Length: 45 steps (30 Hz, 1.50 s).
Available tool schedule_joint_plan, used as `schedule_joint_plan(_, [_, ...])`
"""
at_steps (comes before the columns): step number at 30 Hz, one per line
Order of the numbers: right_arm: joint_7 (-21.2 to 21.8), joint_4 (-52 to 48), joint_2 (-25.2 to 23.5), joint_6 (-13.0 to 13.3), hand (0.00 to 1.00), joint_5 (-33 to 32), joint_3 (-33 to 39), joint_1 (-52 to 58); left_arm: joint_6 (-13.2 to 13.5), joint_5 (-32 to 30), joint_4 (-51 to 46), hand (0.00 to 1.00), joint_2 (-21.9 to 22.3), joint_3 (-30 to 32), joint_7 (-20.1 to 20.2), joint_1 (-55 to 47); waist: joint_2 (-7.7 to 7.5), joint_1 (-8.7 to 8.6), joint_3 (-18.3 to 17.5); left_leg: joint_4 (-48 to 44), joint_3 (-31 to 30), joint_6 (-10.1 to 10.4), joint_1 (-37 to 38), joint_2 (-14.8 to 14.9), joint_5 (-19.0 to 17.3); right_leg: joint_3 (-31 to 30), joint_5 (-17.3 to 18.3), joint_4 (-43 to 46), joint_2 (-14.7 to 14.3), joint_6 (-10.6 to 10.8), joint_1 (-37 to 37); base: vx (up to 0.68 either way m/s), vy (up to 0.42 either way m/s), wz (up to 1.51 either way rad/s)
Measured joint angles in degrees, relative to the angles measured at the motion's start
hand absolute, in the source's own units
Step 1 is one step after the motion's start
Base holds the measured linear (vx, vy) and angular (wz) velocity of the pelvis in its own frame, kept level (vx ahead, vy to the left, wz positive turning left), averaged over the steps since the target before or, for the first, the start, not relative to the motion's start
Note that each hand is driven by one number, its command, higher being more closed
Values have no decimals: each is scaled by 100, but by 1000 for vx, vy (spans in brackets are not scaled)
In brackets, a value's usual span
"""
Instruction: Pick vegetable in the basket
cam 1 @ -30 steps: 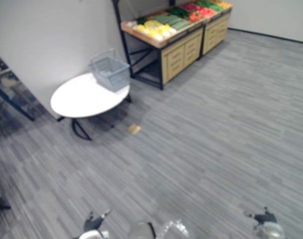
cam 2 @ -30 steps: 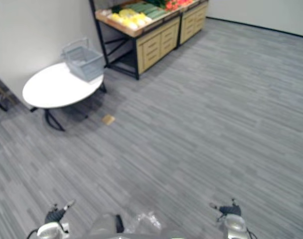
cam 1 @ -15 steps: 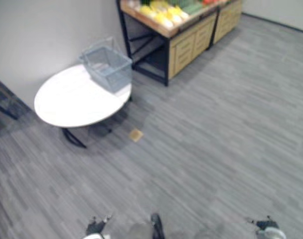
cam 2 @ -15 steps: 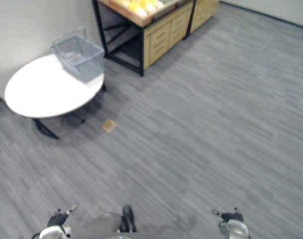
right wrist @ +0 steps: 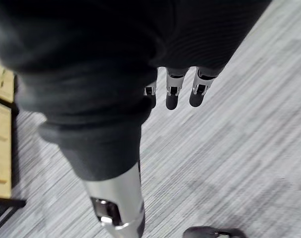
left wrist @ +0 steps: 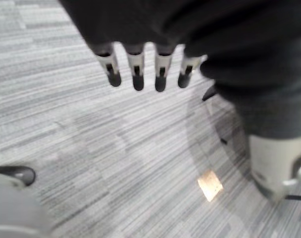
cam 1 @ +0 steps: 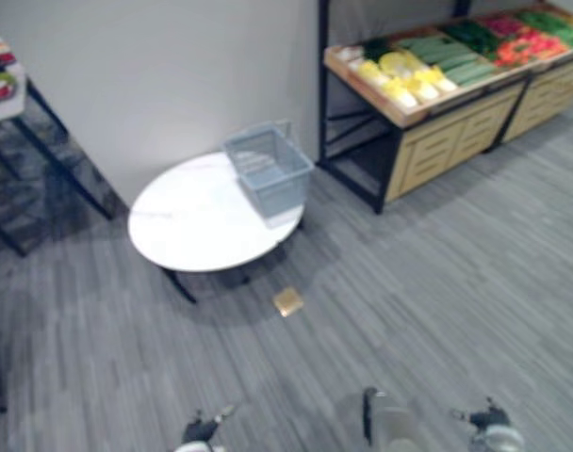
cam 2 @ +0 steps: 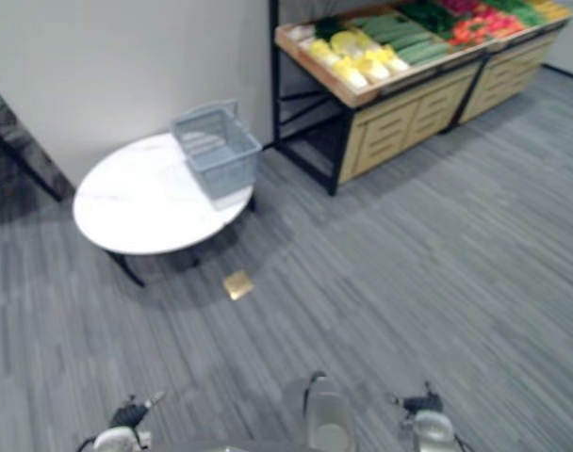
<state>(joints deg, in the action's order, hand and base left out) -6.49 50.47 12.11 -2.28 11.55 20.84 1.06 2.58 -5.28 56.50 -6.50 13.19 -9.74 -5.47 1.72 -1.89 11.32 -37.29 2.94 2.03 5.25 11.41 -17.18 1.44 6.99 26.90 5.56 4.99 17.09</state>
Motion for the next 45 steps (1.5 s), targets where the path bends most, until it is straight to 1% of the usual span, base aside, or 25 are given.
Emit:
schedule_joint_plan(1, [-4, -216, 44, 3, 0, 53, -142, -29, -4, 0, -21, 0, 49, -21, 4, 3, 95, 41, 60, -892, 128, -9, -358, 283, 441, 139, 136, -23, -67, -130, -246, 385, -254, 36])
schedule_joint_plan(3, [-49, -530, 90, 7, 0, 168, -391, -213, -8, 0, -194, 0, 48, -104, -8, -69, 55, 91, 208, -2198, 923, -107, -833, 789, 496, 391, 403, -351, -109, -350, -1169, 551, -357, 50])
schedule_joint_plan(5, [-67, -719, 249, 24, 0, 229, -530, -407, 1, 0, -362, 0, 40, -221, -15, -99, -43, 223, 220, -2086, 1406, -99, -1136, 626, 465, 522, 477, -779, -24, -354, -1673, 421, -251, 33])
schedule_joint_plan(7, [-65, -792, 478, 70, 0, 365, -637, -722, 8, 0, -504, 0, 30, -224, -24, -96, -49, 245, 233, -1414, 1785, -22, -1505, 407, 417, 659, 477, -1147, -2, -352, -1978, 334, -116, 27])
schedule_joint_plan(10, [-78, -809, 857, 115, 0, 444, -835, -1201, 32, -1, -561, 0, -14, -225, -58, -86, -67, 243, 247, 990, 2346, 58, -1681, -93, 601, 957, 452, -1637, 39, -250, -2407, 403, 20, 35])
schedule_joint_plan(12, [-103, -809, 1055, 149, 0, 471, -861, -1454, 72, -1, -564, 0, -1, -228, -61, -80, -67, 269, 247, 2493, 2457, 28, -1645, -407, 1186, 1082, 518, -1787, 47, -99, -2639, 472, 108, 29])
schedule_joint_plan(13, [-183, -821, 1154, 172, 0, 478, -997, -1610, 70, -1, -554, 0, 0, -261, -68, -111, -65, 352, 246, 2944, 2447, -62, -1547, -520, 1766, 1049, 608, -1774, 56, 45, -2738, 503, 164, -9])
schedule_joint_plan(14, [-220, -960, 1166, 198, 0, 589, -1113, -1677, 67, -4, -544, 0, 13, -281, -70, -159, -67, 400, 231, 3094, 2423, -475, -1382, -655, 2140, 953, 688, -1658, 150, 166, -2836, 493, 181, -6])
schedule_joint_plan(15, [-234, -1037, 1137, 220, 0, 654, -1191, -1686, 71, -4, -491, 0, 14, -284, -72, -190, -152, 411, 224, 3159, 2425, -597, -1299, -783, 2099, 928, 721, -1501, 259, 215, -2828, 483, 212, 13])
schedule_joint_plan(17, [-255, -1333, 917, 229, 0, 892, -1369, -1815, 63, -5, -392, 0, 12, -420, -72, -161, -392, 427, 332, 3406, 2354, -718, -783, -1158, 1876, 699, 652, 345, 647, 399, -2283, 453, 225, 25])
schedule_joint_plan(18, [-262, -1391, 867, 230, 0, 914, -1487, -1849, 55, -7, -382, 0, -55, -434, -77, -161, -457, 426, 367, 3424, 2291, -751, -629, -1245, 1810, 576, 455, 1003, 749, 564, -2082, 524, 184, 40])
schedule_joint_plan(19, [-261, -1449, 801, 242, 0, 1004, -1758, -1929, 48, -18, -369, 0, -158, -488, -80, -145, -535, 412, 408, 3405, 2129, -786, -340, -1341, 1654, 272, 25, 2280, 827, 739, -1625, 426, 101, 73])
schedule_joint_plan(20, [-262, -1535, 802, 257, 0, 1099, -2006, -1976, 41, -104, -359, 0, -216, -577, -90, -105, -529, 376, 415, 3396, 1945, -819, -99, -1343, 1556, 114, 117, 3107, 800, 582, -1284, 411, 69, 87])
schedule_joint_plan(21, [-266, -1618, 803, 262, 0, 1108, -2137, -2018, 41, -227, -356, 0, -228, -633, -94, -89, -505, 374, 428, 3411, 1826, -829, 14, -1329, 1531, 115, 176, 3306, 778, 480, -1151, 378, 10, 92])
schedule_joint_plan(22, [-266, -1717, 795, 310, 0, 1113, -2363, -2174, 38, -356, -307, 0, -266, -677, -95, -34, -484, 369, 441, 3443, 1713, -833, 142, -1280, 1527, 144, 322, 3272, 766, 233, -904, 410, -23, 83])
schedule_joint_plan(24, [-275, -1847, 794, 396, 0, 1124, -2551, -2499, -12, -508, -271, 0, -276, -710, -96, 81, -455, 370, 458, 3530, 1500, -832, 221, -1201, 1527, 199, 433, 2597, 762, 51, -599, 331, -70, 85])
schedule_joint_plan(26, [-274, -1846, 806, 432, 0, 1198, -2598, -2830, -21, -517, -266, 0, -277, -883, -95, 199, -431, 370, 483, 3541, 1188, -783, 217, -1136, 1499, 113, 462, 1384, 689, -3, -487, 230, -135, 88])
schedule_joint_plan(27, [-272, -1831, 829, 431, 0, 1216, -2598, -3053, -18, -612, -266, 0, -280, -998, -90, 289, -387, 374, 503, 3542, 1002, -637, 209, -1063, 1411, -57, 428, 265, 569, 37, -554, 211, -211, 86])
schedule_joint_plan(29, [-274, -1735, 830, 430, 0, 1214, -2599, -3347, -18, -726, -226, 0, -279, -1179, -92, 310, -415, 391, 500, 3534, 811, -364, 194, -1055, 1343, -390, -83, -1349, 465, 80, -709, 238, -343, 87])
schedule_joint_plan(30, [-286, -1588, 825, 427, 0, 1215, -2659, -3471, 2, -730, -242, 0, -311, -1276, -104, 288, -540, 474, 477, 3503, 679, -162, 216, -1150, 1235, -448, -711, -1608, 568, 90, -764, 177, -306, 59])
schedule_joint_plan(31, [-286, -1530, 822, 419, 0, 1215, -2734, -3528, 4, -731, -242, 0, -390, -1296, -114, 288, -652, 533, 479, 3484, 658, -75, 259, -1234, 1188, -439, -864, -1610, 634, 90, -800, 145, -289, 42])
schedule_joint_plan(32, [-284, -1470, 861, 428, 0, 1217, -2828, -3629, 2, -738, -195, 0, -378, -1294, -119, 320, -629, 555, 549, 3443, 623, 18, 293, -1227, 1116, -452, -903, -1593, 663, 312, -824, 77, -253, 26])
schedule_joint_plan(35, [-279, -1055, 1037, 405, 0, 1224, -3263, -4403, 57, -740, -176, 0, -218, -1330, -122, 236, -48, 513, 592, 3079, 707, 298, -206, -571, 951, 1, -1041, -2012, 181, 69, -827, 124, -334, 16])
schedule_joint_plan(40, [-326, -318, 1537, 412, 0, 1272, -3277, -5880, 122, -728, -186, 0, -217, -1353, -154, 456, 104, 446, 995, 3306, 405, 559, -781, -311, 1278, 398, -1312, -2345, -76, -231, -433, 41, -173, 30])
schedule_joint_plan(45, [-539, 436, 1860, 406, 0, 1345, -3319, -6824, 201, -698, -231, 0, -182, -1557, -377, 697, 386, 502, 1372, 3621, 249, 614, -1138, -285, 1555, 584, -1574, -2736, -96, -271, -211, 9, -36, 21])
